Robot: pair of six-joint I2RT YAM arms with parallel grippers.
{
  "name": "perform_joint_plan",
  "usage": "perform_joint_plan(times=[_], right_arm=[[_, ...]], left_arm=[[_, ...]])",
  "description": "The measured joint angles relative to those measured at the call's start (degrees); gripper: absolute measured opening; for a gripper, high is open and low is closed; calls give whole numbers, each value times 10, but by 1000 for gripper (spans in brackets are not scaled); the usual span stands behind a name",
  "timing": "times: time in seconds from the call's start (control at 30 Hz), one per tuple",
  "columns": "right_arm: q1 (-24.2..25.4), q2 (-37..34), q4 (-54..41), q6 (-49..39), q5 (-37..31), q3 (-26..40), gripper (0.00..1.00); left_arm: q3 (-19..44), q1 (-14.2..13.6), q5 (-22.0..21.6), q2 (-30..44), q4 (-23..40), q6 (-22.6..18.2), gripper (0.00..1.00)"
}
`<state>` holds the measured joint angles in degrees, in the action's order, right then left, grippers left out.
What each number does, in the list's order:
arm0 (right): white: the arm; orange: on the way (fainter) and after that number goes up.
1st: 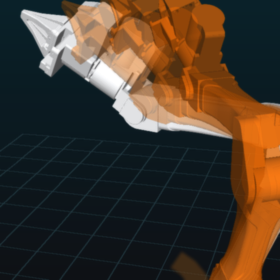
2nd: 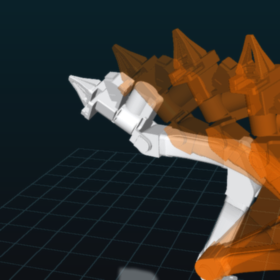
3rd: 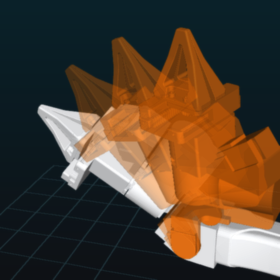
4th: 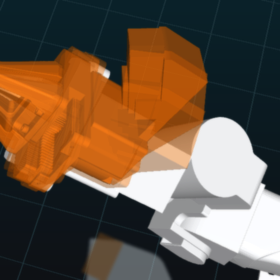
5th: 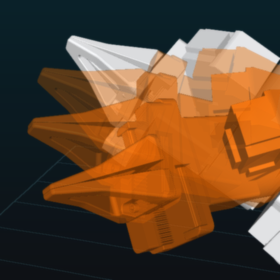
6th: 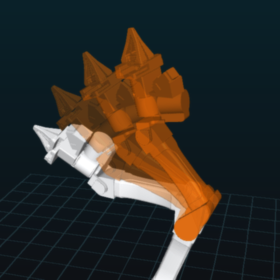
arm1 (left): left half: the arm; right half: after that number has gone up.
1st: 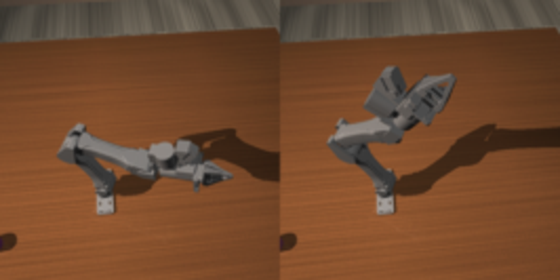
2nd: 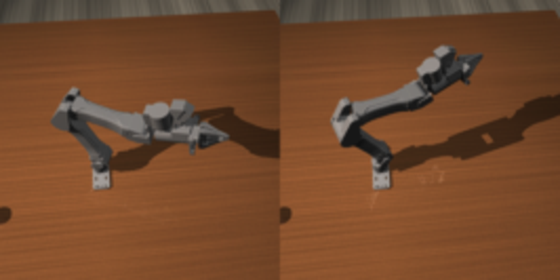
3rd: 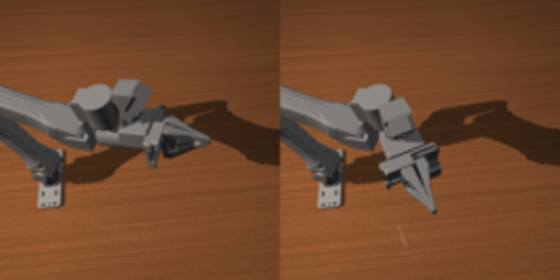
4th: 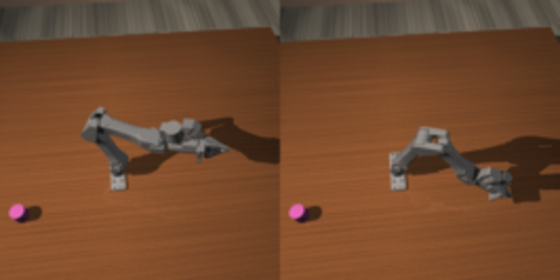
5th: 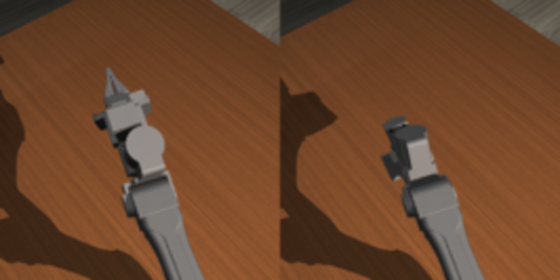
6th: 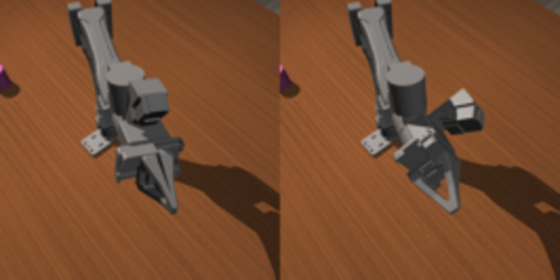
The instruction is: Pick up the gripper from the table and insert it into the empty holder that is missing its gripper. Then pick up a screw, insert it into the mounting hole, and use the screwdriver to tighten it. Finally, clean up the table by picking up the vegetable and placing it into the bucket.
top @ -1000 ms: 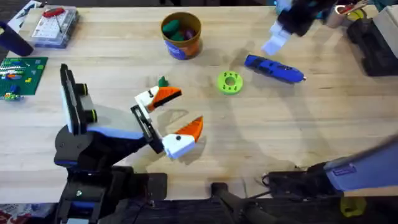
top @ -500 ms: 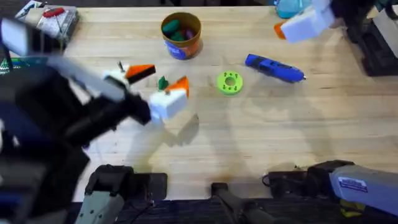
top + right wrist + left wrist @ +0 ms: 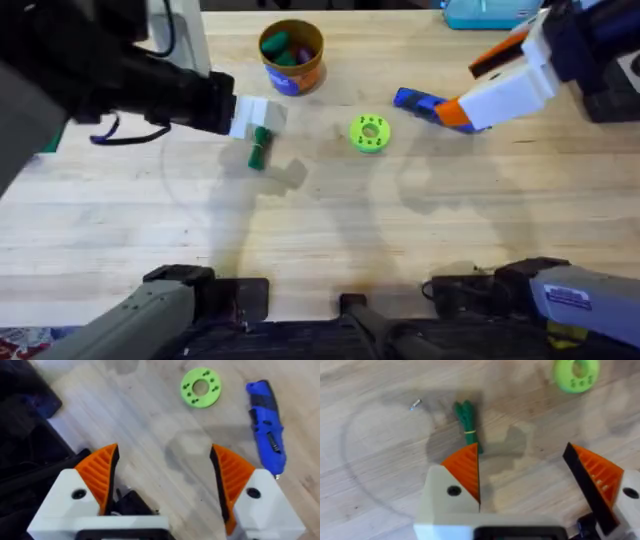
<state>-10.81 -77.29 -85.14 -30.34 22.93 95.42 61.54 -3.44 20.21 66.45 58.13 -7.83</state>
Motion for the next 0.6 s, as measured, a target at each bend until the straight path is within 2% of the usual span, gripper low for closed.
perform_joint_plan(times=[0.1, 0.3, 0.6], right_arm=[[0, -3, -16, 1, 6, 0, 995], [0, -11, -28, 1, 8, -5, 995], [0, -11, -27, 1, 8, -16, 995]], left_arm=[[1, 0, -25, 36, 9, -5, 986], [1, 0, -81, 90, 21, 15, 987], [1, 0, -99, 125, 18, 23, 987]])
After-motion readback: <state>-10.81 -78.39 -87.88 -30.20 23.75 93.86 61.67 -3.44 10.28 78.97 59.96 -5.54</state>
